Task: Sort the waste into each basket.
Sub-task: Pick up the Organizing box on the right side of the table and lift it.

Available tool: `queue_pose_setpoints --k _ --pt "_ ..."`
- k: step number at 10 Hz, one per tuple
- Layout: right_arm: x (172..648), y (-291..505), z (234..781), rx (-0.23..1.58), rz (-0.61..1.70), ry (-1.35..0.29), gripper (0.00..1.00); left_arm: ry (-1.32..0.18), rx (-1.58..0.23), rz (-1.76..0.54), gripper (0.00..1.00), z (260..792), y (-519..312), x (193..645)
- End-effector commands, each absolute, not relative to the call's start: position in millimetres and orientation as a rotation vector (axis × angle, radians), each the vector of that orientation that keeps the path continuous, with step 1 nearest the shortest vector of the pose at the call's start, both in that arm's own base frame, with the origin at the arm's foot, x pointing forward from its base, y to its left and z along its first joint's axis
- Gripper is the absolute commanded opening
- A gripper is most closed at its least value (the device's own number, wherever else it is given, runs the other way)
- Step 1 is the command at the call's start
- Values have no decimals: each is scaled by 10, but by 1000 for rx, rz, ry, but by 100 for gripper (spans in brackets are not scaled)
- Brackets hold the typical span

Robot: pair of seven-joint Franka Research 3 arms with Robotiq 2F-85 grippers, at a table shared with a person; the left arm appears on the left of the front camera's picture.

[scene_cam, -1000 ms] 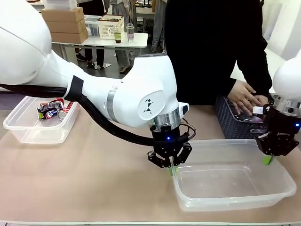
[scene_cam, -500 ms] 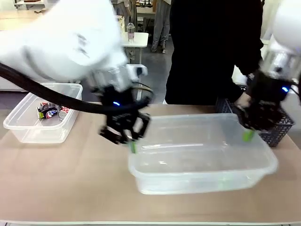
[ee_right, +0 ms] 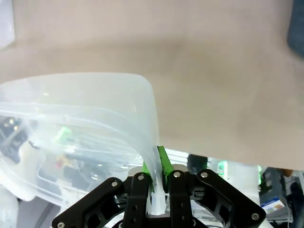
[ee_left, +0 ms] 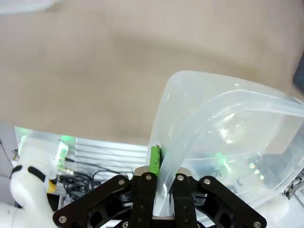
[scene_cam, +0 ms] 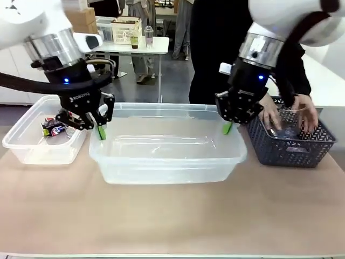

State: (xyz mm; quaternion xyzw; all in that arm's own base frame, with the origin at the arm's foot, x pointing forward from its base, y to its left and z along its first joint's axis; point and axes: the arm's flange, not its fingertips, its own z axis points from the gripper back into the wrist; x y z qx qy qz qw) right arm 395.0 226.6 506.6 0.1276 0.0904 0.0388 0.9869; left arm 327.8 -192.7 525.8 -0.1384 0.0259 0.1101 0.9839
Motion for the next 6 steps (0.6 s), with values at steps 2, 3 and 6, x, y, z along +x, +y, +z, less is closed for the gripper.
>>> queue_pose_setpoints --k 2,3,6 --pt "4094 1970 5073 310 -79 146 0 28 -180 249 0 5018 -1856 3769" --pt "4055 2272 5047 275 36 168 0 29 -265 212 0 5204 -1912 3429" --pt "4055 2272 5047 275 36 168 0 29 -265 212 0 5204 -1912 3429"
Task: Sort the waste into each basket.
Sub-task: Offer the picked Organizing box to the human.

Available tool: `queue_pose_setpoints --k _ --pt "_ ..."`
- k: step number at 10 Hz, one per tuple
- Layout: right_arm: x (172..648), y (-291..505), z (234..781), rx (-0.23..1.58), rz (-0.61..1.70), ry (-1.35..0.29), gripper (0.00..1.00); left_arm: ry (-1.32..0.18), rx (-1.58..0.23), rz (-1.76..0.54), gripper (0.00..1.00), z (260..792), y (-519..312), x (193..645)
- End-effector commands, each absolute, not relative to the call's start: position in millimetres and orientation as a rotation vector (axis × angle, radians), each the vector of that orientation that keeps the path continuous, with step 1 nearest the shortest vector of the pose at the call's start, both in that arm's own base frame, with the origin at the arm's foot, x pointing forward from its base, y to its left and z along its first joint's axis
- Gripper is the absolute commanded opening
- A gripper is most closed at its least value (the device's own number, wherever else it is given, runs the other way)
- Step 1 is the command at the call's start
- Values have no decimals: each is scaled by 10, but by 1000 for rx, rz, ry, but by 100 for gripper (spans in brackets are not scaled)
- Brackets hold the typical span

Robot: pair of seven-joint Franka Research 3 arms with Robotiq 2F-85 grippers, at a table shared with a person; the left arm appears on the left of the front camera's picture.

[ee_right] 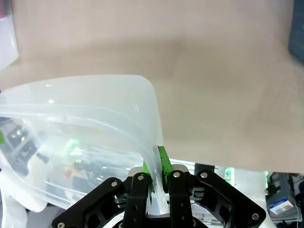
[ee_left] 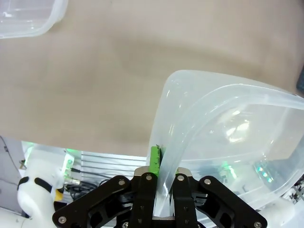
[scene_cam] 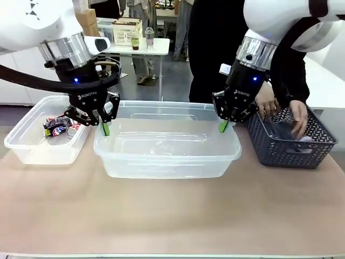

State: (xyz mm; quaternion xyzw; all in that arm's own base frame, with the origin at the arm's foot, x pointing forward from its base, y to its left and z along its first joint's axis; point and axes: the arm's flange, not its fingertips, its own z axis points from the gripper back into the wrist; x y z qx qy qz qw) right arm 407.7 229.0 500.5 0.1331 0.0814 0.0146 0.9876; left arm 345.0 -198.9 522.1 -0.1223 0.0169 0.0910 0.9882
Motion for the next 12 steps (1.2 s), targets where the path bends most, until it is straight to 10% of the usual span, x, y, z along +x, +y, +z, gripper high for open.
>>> queue_pose_setpoints --k 1,12 --pt "4055 2272 5047 275 36 168 0 29 -265 212 0 5204 -1912 3429" --pt "4055 2272 5047 275 36 168 0 29 -265 212 0 5204 -1912 3429"
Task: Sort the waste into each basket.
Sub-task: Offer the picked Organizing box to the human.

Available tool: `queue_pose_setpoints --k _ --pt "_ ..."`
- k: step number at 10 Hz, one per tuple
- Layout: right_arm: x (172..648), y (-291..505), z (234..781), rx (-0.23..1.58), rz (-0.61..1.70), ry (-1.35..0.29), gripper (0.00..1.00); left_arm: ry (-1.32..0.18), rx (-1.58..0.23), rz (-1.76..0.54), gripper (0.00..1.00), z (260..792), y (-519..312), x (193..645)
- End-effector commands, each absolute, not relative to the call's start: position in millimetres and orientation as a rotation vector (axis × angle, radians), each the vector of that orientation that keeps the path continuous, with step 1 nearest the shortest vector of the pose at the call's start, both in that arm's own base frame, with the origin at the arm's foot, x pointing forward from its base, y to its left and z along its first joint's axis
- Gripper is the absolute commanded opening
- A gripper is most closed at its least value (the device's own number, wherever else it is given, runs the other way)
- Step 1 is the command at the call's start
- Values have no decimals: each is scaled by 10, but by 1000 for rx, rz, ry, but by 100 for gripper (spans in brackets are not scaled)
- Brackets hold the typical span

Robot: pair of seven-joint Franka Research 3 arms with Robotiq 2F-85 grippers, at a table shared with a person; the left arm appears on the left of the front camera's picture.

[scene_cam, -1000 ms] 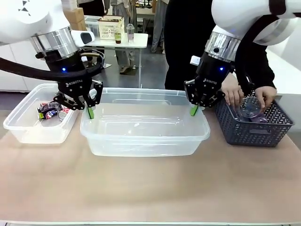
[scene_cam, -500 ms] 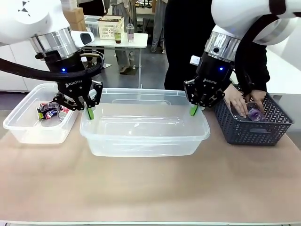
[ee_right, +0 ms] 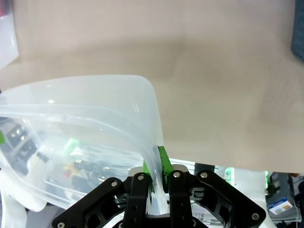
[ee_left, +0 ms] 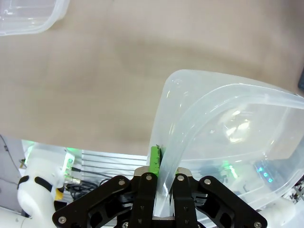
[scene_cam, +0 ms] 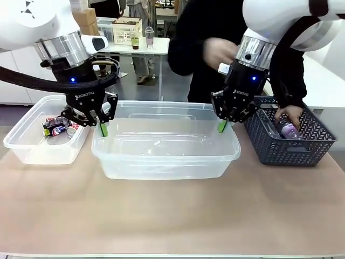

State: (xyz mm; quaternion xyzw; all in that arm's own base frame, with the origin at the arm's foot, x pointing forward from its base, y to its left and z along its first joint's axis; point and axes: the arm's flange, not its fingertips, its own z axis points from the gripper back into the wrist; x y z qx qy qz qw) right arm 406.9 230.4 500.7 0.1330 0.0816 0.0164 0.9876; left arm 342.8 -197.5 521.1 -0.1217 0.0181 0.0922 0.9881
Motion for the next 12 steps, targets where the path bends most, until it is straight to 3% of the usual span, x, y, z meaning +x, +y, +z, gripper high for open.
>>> queue_pose_setpoints --k 1,12 --pt "4055 2272 5047 275 36 168 0 29 -265 212 0 5204 -1912 3429" --pt "4055 2272 5047 275 36 168 0 29 -265 212 0 5204 -1912 3429"
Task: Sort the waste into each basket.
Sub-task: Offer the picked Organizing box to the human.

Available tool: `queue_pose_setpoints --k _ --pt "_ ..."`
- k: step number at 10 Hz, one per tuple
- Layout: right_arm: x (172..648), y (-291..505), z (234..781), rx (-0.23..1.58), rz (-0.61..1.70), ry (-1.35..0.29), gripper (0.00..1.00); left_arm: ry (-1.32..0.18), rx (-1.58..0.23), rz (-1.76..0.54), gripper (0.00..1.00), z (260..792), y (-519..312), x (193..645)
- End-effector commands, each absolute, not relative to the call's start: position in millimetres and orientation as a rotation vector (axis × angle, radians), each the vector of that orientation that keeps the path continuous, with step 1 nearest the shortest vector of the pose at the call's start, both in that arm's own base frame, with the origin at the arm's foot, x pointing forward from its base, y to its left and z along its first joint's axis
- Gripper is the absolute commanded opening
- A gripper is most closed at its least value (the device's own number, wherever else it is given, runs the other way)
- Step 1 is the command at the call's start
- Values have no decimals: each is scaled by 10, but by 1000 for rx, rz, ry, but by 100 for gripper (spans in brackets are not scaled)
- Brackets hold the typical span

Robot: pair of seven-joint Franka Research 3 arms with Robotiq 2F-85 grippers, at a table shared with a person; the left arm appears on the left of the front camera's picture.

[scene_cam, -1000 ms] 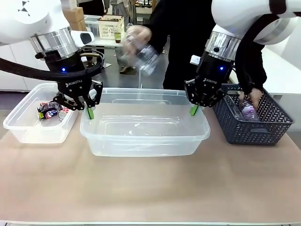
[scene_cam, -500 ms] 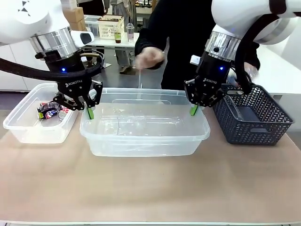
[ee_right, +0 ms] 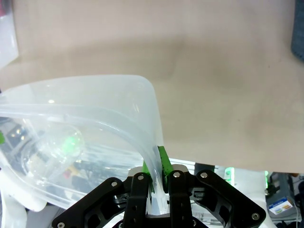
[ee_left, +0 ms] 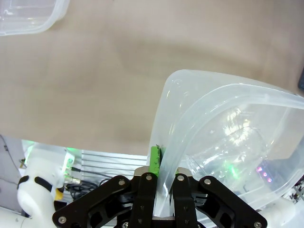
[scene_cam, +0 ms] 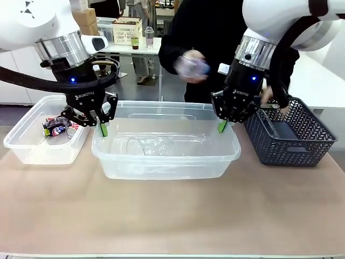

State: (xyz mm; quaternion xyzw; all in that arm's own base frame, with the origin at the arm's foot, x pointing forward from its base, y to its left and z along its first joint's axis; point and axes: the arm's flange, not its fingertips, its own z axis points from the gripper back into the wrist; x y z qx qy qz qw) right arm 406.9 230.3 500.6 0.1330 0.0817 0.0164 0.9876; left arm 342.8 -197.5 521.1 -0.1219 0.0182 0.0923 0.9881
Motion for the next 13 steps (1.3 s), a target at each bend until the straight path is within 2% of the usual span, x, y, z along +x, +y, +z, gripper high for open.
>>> queue_pose_setpoints --k 1,13 --pt "4055 2272 5047 275 36 168 0 29 -265 212 0 5204 -1912 3429" --pt "4055 2272 5047 275 36 168 0 29 -265 212 0 5204 -1912 3429"
